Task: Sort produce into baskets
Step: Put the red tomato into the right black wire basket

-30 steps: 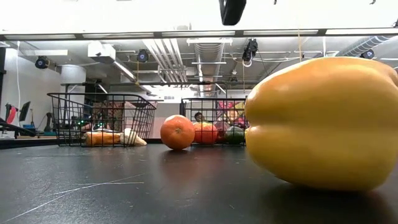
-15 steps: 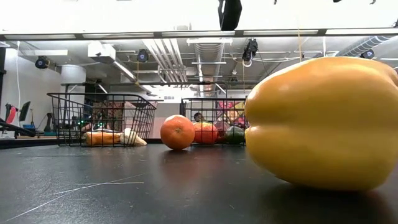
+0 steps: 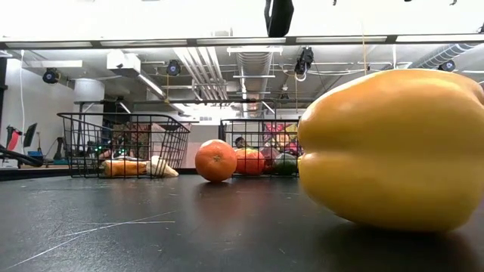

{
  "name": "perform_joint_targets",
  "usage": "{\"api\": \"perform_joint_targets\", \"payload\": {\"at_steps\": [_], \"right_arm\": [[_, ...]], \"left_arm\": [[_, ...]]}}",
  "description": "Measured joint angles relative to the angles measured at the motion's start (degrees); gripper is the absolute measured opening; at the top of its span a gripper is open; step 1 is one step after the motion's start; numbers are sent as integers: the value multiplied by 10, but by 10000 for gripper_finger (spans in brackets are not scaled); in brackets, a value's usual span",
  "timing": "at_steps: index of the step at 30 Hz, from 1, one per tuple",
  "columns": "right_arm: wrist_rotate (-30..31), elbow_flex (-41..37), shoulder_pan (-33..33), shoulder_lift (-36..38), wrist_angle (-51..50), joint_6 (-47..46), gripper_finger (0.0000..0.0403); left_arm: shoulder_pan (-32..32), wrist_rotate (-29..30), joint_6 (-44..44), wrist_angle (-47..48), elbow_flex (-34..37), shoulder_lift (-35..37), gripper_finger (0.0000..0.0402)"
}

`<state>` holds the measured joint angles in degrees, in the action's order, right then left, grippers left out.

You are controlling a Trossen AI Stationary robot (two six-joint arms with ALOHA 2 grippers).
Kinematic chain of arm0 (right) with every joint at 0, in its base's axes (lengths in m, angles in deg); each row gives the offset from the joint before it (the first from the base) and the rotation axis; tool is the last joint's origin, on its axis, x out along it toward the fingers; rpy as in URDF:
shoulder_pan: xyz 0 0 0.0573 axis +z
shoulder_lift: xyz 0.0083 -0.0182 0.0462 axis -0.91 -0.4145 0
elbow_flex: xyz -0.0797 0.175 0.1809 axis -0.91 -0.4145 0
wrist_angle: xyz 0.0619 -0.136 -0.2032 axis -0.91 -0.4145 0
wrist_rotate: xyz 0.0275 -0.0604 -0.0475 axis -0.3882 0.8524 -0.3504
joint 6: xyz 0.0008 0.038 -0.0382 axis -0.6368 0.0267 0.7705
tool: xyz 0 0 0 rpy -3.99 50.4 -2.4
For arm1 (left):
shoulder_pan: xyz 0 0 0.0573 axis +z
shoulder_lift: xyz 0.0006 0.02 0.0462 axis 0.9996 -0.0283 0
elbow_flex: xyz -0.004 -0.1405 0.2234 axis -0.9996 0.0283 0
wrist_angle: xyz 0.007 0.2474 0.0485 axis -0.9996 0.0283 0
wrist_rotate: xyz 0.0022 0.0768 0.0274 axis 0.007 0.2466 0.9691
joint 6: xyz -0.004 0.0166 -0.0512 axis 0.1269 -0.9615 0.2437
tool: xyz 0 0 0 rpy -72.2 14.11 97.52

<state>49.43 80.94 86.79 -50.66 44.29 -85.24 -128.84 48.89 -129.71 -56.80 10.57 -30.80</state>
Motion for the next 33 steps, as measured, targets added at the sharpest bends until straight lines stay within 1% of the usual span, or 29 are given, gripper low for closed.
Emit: {"api": "perform_joint_targets", "payload": {"at_steps": [2, 6, 11, 21, 26, 33], "right_arm": [[0, 0, 0, 0, -2, -1, 155], [0, 0, -2, 0, -3, -4, 150], [0, 0, -3, 0, -6, -5, 157], [0, 0, -3, 0, -10, -9, 153], [0, 0, -3, 0, -12, -9, 163], [0, 0, -3, 0, -13, -12, 171]], "left_arm": [[2, -5, -3, 1, -2, 0, 259], [11, -36, -4, -1, -5, -1, 259], [28, -77, -4, -1, -8, -1, 259], [49, -92, -7, -1, -8, -2, 254], [50, -92, -8, 0, -7, -2, 224], [50, -92, -2, 4, -7, -2, 160]]}}
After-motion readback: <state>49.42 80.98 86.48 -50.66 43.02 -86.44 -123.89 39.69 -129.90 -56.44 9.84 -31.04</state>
